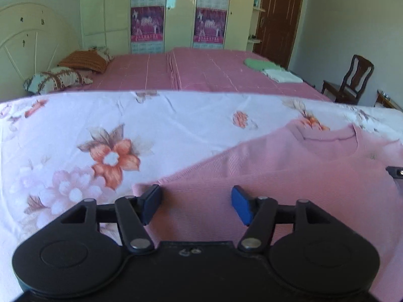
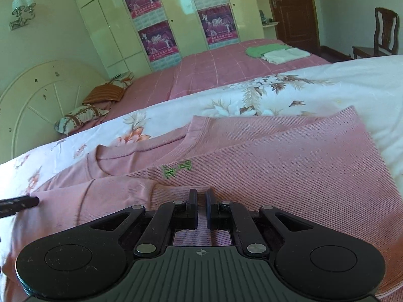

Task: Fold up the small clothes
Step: 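Open both grippers and release the folded sweater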

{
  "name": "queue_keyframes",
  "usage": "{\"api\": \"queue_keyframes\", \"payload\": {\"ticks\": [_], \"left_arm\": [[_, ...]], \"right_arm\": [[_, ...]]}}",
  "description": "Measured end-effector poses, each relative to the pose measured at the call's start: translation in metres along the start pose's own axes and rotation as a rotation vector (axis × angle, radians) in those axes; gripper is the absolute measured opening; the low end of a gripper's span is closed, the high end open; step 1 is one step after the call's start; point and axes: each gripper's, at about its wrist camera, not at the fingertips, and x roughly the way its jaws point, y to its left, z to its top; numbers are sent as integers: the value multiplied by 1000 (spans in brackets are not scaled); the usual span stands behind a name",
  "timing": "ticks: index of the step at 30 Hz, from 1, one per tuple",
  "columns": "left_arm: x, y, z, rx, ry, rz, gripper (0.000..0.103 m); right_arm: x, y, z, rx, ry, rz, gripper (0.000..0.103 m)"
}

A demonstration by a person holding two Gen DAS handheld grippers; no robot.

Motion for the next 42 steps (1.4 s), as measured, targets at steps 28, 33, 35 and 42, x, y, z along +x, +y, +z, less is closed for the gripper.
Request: {"api": "queue_keyframes", "payload": {"ticks": [28,33,35,42], "left_arm": [[-52,-46,-35,67,-108,99,72],[-72,-96,-50,91,-127,15,75],[-64,-106,-60,103,-87,20,75],[-55,-105,-78,87,-50,61,78]], "right_arm": [[-9,32,-8,-173,-24,-111,43],[-47,42,-19,-230,-45,4,44],[-54,43,-29,-235,-39,-32,44],[-53,12,-51,-61,28,20,42]]}}
